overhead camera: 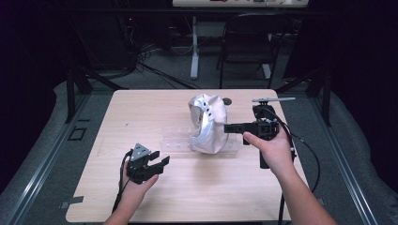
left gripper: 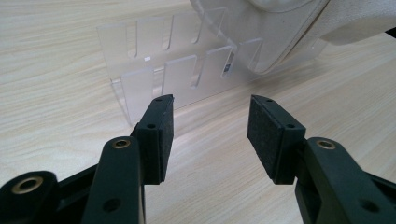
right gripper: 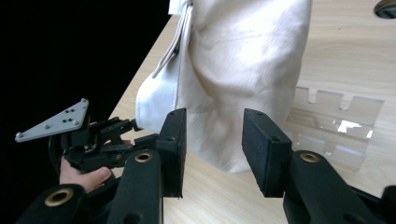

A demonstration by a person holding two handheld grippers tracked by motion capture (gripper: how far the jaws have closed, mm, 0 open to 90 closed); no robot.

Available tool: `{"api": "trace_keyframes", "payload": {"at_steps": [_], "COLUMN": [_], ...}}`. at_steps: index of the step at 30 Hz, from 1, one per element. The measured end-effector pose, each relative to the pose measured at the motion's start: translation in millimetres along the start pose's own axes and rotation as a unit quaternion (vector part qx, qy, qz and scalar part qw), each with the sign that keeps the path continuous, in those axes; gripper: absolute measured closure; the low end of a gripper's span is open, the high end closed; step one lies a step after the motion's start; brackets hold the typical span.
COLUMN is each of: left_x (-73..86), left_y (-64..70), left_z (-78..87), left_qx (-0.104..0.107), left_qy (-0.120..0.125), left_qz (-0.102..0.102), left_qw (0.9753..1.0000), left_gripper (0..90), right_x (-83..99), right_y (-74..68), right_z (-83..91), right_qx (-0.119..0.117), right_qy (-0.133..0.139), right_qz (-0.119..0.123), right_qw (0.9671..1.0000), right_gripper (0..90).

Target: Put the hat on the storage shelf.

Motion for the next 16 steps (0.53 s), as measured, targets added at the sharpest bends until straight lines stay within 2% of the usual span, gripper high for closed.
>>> {"api": "trace_keyframes", "payload": {"at_steps": [4,10,13,16], "left_x": [0.1,0.2,0.1,-0.5], "left_y": [0.3,-0.5,0.0,1.1], "left_z": [-0.2,0.0,-0.3,-1.0], "left_qx": [0.001,-0.003,0.0,0.0], "left_qy": [0.0,0.004,0.006,0.005], "left_qz": [0.0,-0.001,-0.003,-0.007], "left_qw": [1.0,1.0,1.0,1.0], "left_gripper": [50.8,48.5,47.0,46.3], "right_x": [9.3,23.8,28.6,36.6], "right_y": [-1.0,-0.3,1.6,9.2], "right_z": [-0.8,-0.5,-0.6,1.3], "right_qx": [0.007,0.008,0.01,0.018], "right_qy": [0.01,0.026,0.026,0.04], "right_qz": [0.014,0.016,0.013,0.004], "right_qw": [0.9998,0.9995,0.9995,0.999], "right_gripper": [59.0,56.4,55.4,53.0]}}
Point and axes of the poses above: each handheld gripper's, and its own axes: z roughly backward along the jaws, x roughly out of its underside, y roughly to its right, the point moved 2 cm from there along -z, roughly forward along the jaws
